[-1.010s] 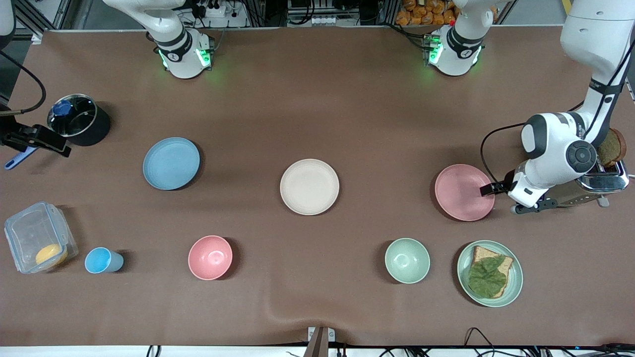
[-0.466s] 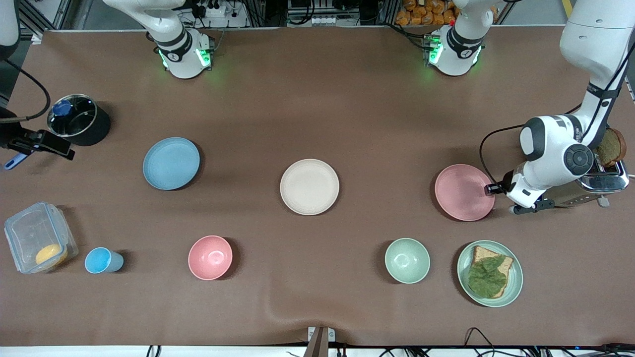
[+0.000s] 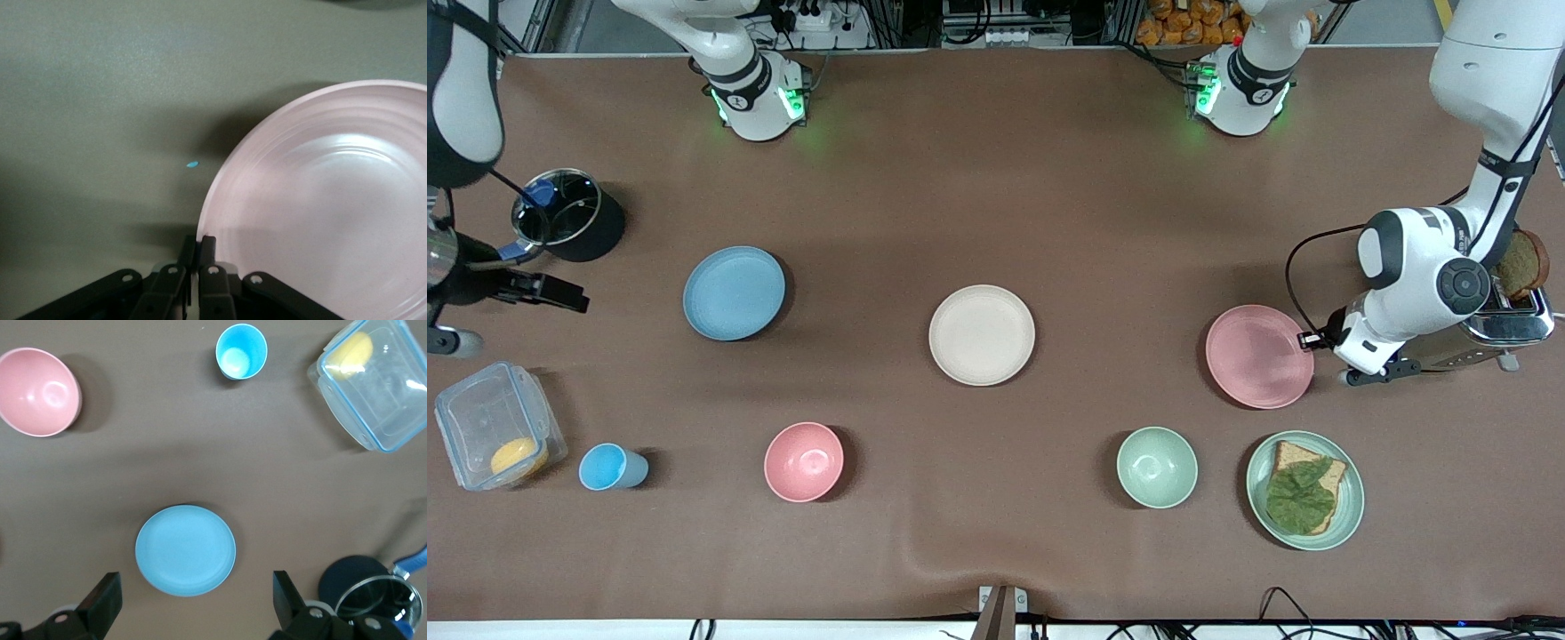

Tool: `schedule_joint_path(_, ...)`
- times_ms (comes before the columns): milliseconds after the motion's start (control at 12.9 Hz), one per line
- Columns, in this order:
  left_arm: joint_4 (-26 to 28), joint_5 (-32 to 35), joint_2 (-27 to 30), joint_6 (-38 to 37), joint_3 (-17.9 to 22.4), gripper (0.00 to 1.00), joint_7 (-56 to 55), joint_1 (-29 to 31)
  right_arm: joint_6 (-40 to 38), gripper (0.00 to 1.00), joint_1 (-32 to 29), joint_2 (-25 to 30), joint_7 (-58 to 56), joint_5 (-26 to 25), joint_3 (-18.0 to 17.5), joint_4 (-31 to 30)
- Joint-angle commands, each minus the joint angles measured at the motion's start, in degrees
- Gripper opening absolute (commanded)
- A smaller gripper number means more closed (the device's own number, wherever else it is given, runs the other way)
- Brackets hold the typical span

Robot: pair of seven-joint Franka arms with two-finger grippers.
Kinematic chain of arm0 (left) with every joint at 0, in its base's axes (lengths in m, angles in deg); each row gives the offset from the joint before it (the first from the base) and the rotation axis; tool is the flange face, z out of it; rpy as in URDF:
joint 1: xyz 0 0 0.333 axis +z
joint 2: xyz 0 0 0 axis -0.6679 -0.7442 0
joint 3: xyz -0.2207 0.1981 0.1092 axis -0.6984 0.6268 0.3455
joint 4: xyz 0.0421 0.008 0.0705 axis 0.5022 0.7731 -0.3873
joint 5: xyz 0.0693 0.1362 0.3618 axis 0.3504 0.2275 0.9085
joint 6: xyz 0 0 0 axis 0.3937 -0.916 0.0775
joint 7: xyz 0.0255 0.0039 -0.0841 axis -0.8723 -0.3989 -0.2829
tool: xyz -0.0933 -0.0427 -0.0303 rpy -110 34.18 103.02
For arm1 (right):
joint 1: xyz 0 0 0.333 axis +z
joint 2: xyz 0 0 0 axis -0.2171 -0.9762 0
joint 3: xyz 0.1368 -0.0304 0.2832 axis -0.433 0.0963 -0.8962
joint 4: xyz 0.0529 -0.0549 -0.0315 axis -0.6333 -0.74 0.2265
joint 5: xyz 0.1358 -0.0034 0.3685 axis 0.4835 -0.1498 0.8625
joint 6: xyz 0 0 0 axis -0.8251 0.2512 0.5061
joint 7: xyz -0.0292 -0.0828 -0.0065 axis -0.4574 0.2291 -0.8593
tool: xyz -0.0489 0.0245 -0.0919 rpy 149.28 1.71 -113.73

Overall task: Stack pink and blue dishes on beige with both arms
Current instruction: 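Carry the pink plate toward the beige plate while the right gripper reaches the blue plate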

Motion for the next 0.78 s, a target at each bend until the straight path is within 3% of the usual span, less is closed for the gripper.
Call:
schedule_joint_path(0, -0.12, -1.05, 1.37, 0.17, -1.55, 0.0, 0.05, -0.12, 5.95, 1.0, -2.98, 1.01, -5.51, 1.31, -0.59, -6.62)
schedule_joint_path(311, -1.26, -1.22, 7.26, -3.77, -7.69, 0.0, -0.48, 0.14, 18.33, 1.0, -5.97, 0.92, -11.58, 2.02, -0.59, -17.34)
schedule_joint_path(699, -9.16, -1.14, 7.54, -11.0, -21.3, 0.0, -12.31, -1.34, 29.34, 1.0, -8.25, -1.36, -17.3, 3.6, -0.59, -27.29)
